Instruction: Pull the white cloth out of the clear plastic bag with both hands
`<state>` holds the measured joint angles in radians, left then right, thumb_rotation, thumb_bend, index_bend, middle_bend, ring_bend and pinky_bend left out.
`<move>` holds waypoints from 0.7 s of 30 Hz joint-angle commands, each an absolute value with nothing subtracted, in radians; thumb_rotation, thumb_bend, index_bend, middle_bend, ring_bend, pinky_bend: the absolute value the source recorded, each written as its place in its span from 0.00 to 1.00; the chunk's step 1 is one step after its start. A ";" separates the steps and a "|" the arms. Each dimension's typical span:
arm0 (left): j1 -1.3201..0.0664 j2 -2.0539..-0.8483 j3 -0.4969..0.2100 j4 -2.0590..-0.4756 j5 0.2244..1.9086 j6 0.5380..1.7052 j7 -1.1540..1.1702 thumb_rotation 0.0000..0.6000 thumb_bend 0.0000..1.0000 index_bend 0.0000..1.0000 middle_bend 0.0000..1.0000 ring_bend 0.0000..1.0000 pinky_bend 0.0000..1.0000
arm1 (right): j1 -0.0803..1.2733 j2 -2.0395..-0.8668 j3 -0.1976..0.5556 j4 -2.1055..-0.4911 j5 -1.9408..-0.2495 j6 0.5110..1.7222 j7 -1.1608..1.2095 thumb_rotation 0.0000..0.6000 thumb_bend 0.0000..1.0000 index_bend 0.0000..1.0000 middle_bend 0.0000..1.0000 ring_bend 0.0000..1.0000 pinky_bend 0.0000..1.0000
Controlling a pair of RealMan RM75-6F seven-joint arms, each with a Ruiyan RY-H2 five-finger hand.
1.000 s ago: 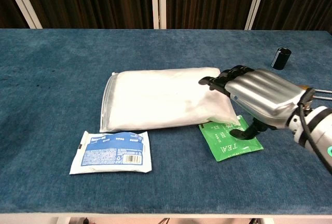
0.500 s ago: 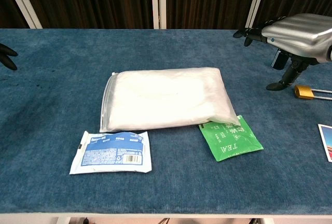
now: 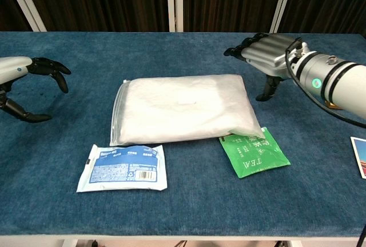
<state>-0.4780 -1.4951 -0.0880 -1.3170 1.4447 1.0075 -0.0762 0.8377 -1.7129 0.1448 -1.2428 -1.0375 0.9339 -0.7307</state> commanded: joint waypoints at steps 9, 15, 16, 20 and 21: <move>-0.513 -1.586 -0.105 -1.278 1.360 0.957 -0.044 1.00 0.22 0.42 0.13 0.03 0.11 | 0.928 -1.860 0.203 -1.049 -1.118 0.917 -0.650 1.00 0.16 0.00 0.12 0.00 0.07; -0.508 -1.605 -0.101 -1.295 1.334 0.963 -0.028 1.00 0.22 0.42 0.13 0.03 0.11 | 0.943 -1.873 0.219 -1.025 -1.106 0.905 -0.661 1.00 0.15 0.00 0.12 0.00 0.07; -0.505 -1.605 -0.099 -1.304 1.331 0.965 -0.030 1.00 0.22 0.42 0.13 0.03 0.11 | 0.943 -1.873 0.220 -1.024 -1.105 0.904 -0.661 1.00 0.16 0.00 0.12 0.00 0.07; -0.498 -1.605 -0.098 -1.336 1.320 0.969 -0.056 1.00 0.22 0.42 0.13 0.03 0.11 | 0.943 -1.874 0.222 -1.021 -1.102 0.902 -0.660 1.00 0.15 0.00 0.12 0.00 0.07; -0.497 -1.606 -0.099 -1.345 1.319 0.970 -0.067 1.00 0.22 0.42 0.13 0.03 0.11 | 0.942 -1.874 0.222 -1.021 -1.103 0.903 -0.658 1.00 0.15 0.00 0.12 0.00 0.07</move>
